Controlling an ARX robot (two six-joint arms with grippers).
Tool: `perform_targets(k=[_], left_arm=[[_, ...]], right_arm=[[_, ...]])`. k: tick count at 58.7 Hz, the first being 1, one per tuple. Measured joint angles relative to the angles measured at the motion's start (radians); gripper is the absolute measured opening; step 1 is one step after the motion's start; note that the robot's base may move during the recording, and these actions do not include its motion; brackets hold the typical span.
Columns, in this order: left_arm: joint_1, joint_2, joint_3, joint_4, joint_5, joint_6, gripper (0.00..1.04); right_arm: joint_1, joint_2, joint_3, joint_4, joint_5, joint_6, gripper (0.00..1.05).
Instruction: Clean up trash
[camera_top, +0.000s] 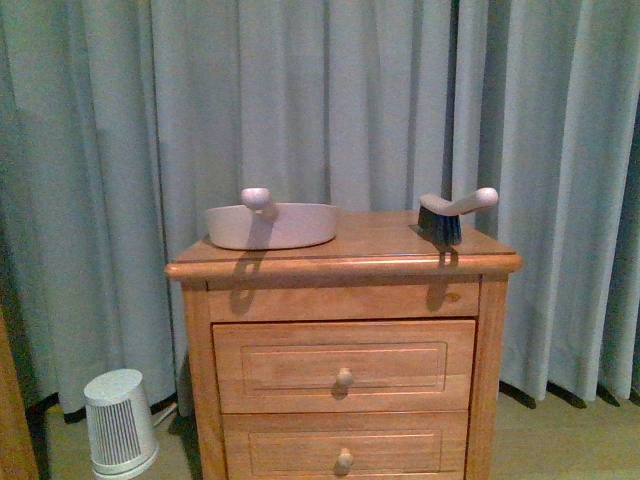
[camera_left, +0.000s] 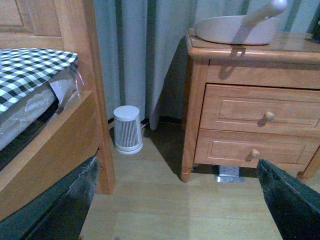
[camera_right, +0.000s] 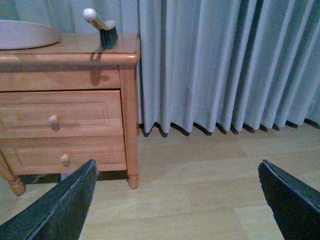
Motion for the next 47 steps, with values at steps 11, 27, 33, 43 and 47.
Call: perform_targets(k=[11,27,33,43,47], left_arm=[[0.000,0.000,0.000,0.000,0.000,0.000,0.97],[0.000,0.000,0.000,0.000,0.000,0.000,0.97],[0.000,0.000,0.000,0.000,0.000,0.000,0.97],[0.000,0.000,0.000,0.000,0.000,0.000,0.97],[0.000,0.000,0.000,0.000,0.000,0.000,0.97]], right_arm=[[0.000,0.000,0.000,0.000,0.000,0.000,0.97],[0.000,0.000,0.000,0.000,0.000,0.000,0.97],[0.000,0.000,0.000,0.000,0.000,0.000,0.97],[0.000,0.000,0.000,0.000,0.000,0.000,0.97],[0.000,0.000,0.000,0.000,0.000,0.000,0.97]])
